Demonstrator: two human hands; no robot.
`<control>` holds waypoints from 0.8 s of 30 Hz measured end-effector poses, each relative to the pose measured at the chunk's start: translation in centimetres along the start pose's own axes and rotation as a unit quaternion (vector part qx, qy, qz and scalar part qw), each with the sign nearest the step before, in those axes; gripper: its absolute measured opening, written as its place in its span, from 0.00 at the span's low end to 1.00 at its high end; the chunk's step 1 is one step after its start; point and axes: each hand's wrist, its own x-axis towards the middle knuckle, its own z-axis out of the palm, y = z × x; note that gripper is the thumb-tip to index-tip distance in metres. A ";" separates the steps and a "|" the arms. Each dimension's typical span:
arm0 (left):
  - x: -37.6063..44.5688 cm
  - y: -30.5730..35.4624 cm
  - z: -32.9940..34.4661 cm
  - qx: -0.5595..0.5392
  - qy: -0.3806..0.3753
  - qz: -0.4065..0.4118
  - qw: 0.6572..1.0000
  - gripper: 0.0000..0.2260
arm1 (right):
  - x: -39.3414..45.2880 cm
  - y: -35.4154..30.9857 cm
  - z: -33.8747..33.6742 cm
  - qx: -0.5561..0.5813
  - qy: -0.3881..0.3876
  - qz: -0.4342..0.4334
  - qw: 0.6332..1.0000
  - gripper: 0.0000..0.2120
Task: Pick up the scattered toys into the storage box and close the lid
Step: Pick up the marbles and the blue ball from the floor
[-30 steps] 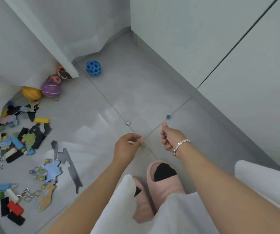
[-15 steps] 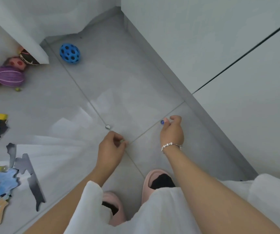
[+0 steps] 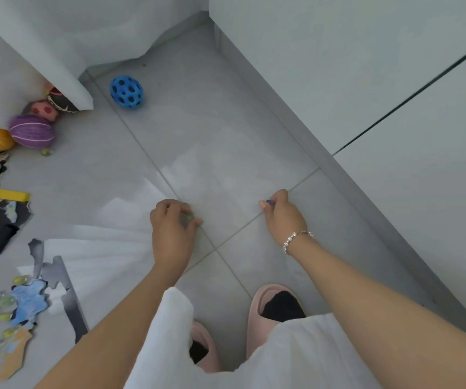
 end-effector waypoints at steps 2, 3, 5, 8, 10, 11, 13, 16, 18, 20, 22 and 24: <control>0.5 -0.3 -0.1 0.008 -0.007 0.023 1.000 0.06 | -0.1 -0.3 0.1 0.027 -0.021 -0.015 0.999 0.09; 0.8 -0.4 -0.2 0.010 -0.007 0.022 1.000 0.06 | -0.1 -0.6 0.1 0.032 -0.028 -0.018 0.999 0.09; 1.3 -0.1 -0.3 0.011 -0.003 0.000 1.000 0.08 | 0.0 -0.9 -0.1 0.036 -0.039 -0.018 0.998 0.10; 1.8 0.6 -0.3 0.002 0.007 0.000 1.000 0.11 | 0.6 -1.1 -0.5 0.059 -0.066 0.005 0.996 0.11; 2.5 1.2 -0.1 -0.002 -0.001 0.050 0.999 0.10 | 1.1 -1.3 -0.8 0.090 -0.080 0.026 0.992 0.12; 3.1 1.6 0.1 -0.004 -0.013 0.076 0.997 0.09 | 1.3 -1.4 -0.9 0.103 -0.077 0.034 0.991 0.13; 4.6 2.6 0.8 -0.003 -0.053 0.116 0.992 0.09 | 1.5 -1.7 -1.1 0.121 -0.065 0.048 0.989 0.15; 6.6 4.4 2.4 0.026 -0.124 0.130 0.983 0.10 | 1.1 -1.8 -1.4 0.124 -0.072 0.059 0.988 0.16; 7.0 5.3 3.3 0.027 -0.116 0.123 0.985 0.07 | 0.6 -1.7 -1.8 0.115 -0.092 0.066 0.987 0.17; 6.9 5.7 3.8 0.011 -0.086 0.100 0.991 0.05 | 0.1 -1.6 -2.7 0.133 -0.114 0.074 0.982 0.18; 6.1 6.2 3.7 -0.018 -0.077 0.069 0.994 0.05 | -0.3 -1.8 -3.9 0.179 -0.128 0.084 0.972 0.17; 4.7 7.2 3.2 -0.075 -0.083 0.031 0.993 0.06 | -0.7 -2.0 -5.3 0.211 -0.129 0.088 0.965 0.17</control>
